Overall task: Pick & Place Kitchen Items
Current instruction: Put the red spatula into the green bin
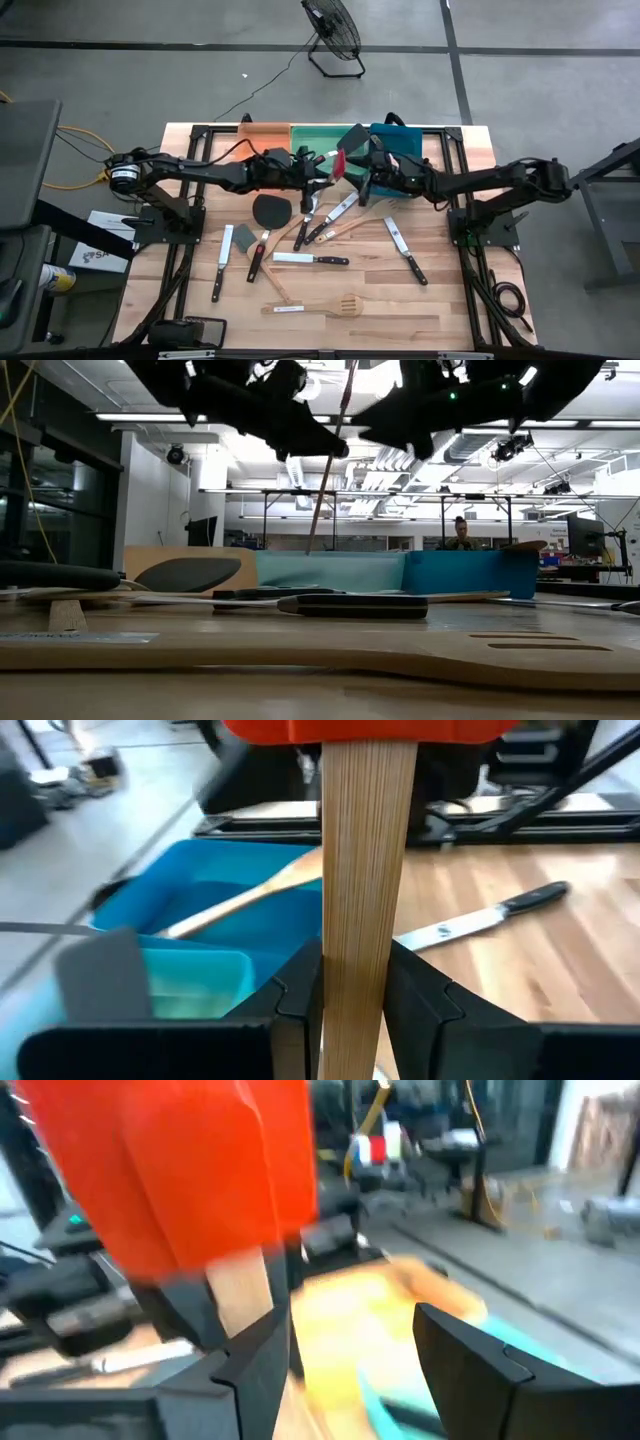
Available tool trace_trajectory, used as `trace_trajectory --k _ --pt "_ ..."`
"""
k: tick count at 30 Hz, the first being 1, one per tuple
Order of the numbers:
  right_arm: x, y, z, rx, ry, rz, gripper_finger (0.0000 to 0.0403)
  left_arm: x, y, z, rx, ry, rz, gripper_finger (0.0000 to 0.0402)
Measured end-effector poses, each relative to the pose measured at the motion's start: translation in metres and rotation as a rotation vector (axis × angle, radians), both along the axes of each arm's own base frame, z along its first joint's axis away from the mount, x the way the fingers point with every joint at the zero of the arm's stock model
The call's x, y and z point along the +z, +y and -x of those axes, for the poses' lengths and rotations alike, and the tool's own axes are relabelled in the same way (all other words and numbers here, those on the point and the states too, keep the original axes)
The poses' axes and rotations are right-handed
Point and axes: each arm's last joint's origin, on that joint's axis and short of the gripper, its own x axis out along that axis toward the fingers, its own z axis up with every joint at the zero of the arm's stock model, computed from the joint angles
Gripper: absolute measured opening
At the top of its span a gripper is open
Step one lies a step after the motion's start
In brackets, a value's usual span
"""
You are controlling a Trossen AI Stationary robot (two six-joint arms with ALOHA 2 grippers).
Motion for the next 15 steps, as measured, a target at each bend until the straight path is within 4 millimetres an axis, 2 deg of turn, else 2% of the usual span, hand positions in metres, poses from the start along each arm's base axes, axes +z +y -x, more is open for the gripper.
trace_trajectory --k 7,12,15 --pt "0.000 0.001 0.006 -0.004 0.034 -0.096 0.0203 0.021 0.008 -0.004 0.203 0.061 -0.116 0.0071" --pt "-0.003 0.002 0.006 -0.009 0.057 -0.127 0.0203 0.018 0.015 0.000 0.369 0.139 -0.162 0.0071" --pt "-0.005 0.003 0.006 -0.023 0.079 -0.129 0.0203 0.014 0.024 0.003 0.402 0.181 -0.158 0.0071"
